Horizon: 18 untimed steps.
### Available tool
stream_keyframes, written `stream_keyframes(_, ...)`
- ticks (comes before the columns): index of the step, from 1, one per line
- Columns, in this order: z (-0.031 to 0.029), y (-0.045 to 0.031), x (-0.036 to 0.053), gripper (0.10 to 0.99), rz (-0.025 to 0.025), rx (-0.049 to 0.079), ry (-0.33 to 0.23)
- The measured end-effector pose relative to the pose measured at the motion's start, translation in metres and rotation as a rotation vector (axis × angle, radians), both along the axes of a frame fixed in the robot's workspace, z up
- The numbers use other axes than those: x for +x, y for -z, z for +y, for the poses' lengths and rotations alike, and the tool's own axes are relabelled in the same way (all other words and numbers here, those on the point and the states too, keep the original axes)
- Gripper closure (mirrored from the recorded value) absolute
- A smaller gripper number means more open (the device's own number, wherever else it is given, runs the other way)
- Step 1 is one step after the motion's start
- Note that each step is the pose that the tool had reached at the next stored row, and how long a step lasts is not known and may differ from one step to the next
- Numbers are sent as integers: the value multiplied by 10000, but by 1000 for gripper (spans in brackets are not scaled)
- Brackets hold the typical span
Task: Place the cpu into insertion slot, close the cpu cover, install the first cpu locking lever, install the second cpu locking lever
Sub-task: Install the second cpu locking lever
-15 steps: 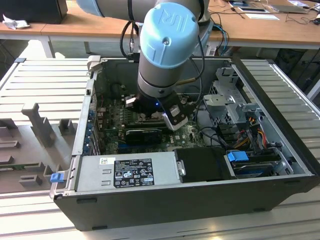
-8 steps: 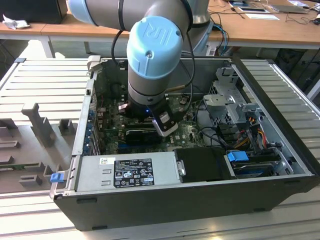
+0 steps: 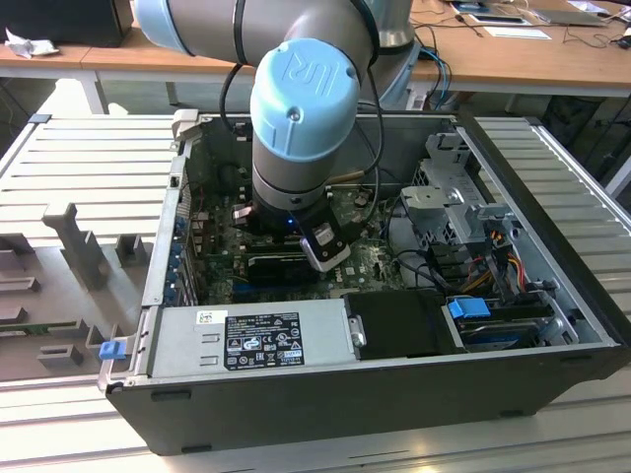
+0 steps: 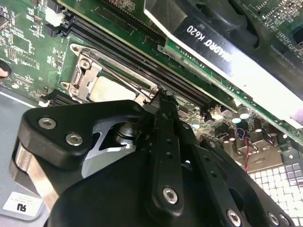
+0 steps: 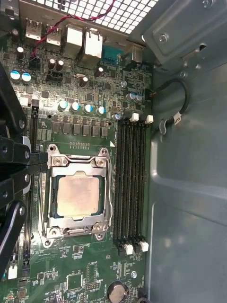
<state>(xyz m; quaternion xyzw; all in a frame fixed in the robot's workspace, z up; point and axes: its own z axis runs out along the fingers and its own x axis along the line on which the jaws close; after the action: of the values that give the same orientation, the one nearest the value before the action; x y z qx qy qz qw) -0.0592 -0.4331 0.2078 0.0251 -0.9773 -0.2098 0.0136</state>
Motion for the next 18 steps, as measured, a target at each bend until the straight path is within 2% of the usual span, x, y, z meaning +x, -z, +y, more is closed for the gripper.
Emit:
stream_keyframes(11,1,59,0,980,0,23,0)
stream_keyframes(18,1,93,-64,980,-1,190,169)
